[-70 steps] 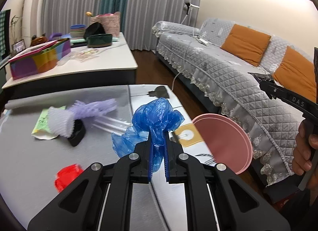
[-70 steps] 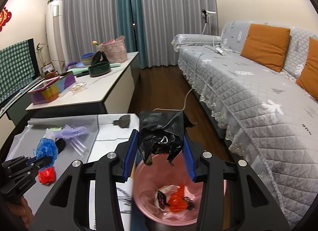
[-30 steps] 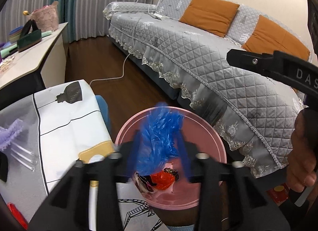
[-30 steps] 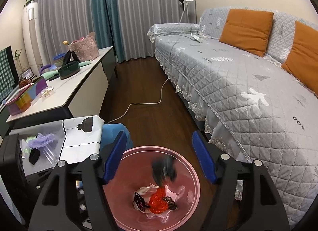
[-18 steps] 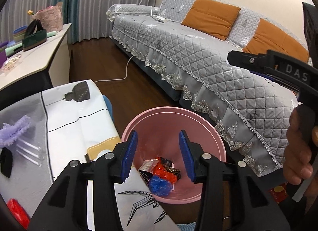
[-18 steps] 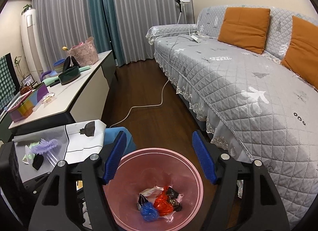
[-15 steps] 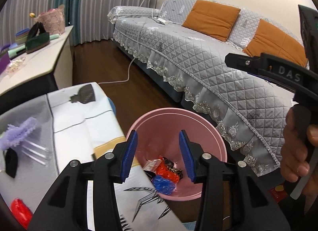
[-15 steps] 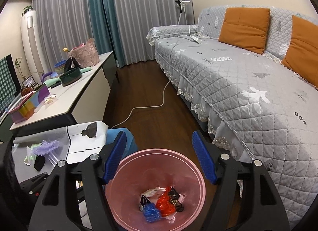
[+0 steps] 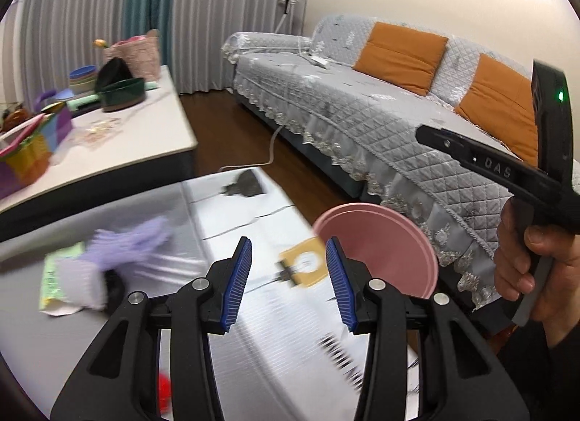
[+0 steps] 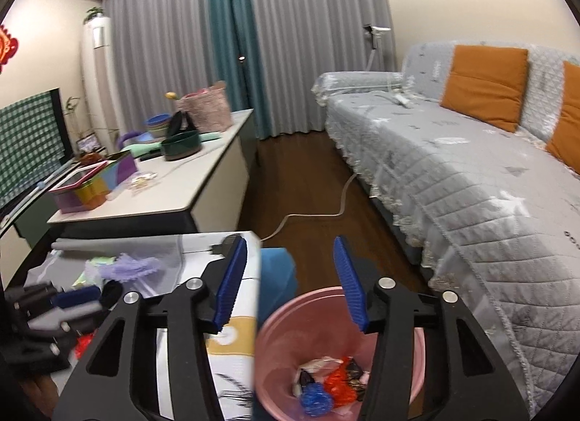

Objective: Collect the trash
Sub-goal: 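Move both open grippers back over the trash on the table, then grasp the clear plastic tubes with the right gripper while the left grasps the green packet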

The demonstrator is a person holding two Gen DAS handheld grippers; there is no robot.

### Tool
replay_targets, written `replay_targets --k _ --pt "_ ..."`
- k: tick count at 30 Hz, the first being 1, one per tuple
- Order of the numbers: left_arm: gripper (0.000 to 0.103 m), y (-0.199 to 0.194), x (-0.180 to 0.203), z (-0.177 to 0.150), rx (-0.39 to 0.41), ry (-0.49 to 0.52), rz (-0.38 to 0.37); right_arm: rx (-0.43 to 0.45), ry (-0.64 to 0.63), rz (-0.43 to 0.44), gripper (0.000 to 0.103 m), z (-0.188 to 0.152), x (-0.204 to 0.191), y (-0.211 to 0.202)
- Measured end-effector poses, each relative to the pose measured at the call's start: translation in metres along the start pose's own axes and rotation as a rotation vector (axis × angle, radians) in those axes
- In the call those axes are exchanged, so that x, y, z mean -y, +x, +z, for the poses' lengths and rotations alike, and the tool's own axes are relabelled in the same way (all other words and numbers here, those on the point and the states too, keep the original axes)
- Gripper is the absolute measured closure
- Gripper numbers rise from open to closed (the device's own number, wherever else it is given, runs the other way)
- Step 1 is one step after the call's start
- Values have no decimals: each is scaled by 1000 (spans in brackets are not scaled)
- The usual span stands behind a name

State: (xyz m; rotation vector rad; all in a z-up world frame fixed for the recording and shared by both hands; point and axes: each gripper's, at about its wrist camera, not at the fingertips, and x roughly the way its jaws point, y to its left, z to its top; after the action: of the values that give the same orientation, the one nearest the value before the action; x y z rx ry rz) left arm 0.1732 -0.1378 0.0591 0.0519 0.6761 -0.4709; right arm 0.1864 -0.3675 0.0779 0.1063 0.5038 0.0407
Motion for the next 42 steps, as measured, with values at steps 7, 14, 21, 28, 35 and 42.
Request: replay_targets --k 7,14,21,28,35,42 --pt "67 -38 -82 -1 -6 -5 86 -40 -37 90 71 -9 -43 17" --pt "67 -51 -177 -13 20 -110 182 -86 -78 159 71 -24 -89 43" --pt "68 -38 -244 -38 -5 -181 253 -132 -157 203 71 -41 -133 75" --pt "68 -17 -288 -62 -77 -259 280 -207 -178 238 71 -56 -163 118" --pt "68 4 -311 -79 -130 -350 232 -301 -182 254 62 -72 -179 158" --pt "68 27 -328 -92 -184 -423 199 -361 -188 261 52 -84 -191 180"
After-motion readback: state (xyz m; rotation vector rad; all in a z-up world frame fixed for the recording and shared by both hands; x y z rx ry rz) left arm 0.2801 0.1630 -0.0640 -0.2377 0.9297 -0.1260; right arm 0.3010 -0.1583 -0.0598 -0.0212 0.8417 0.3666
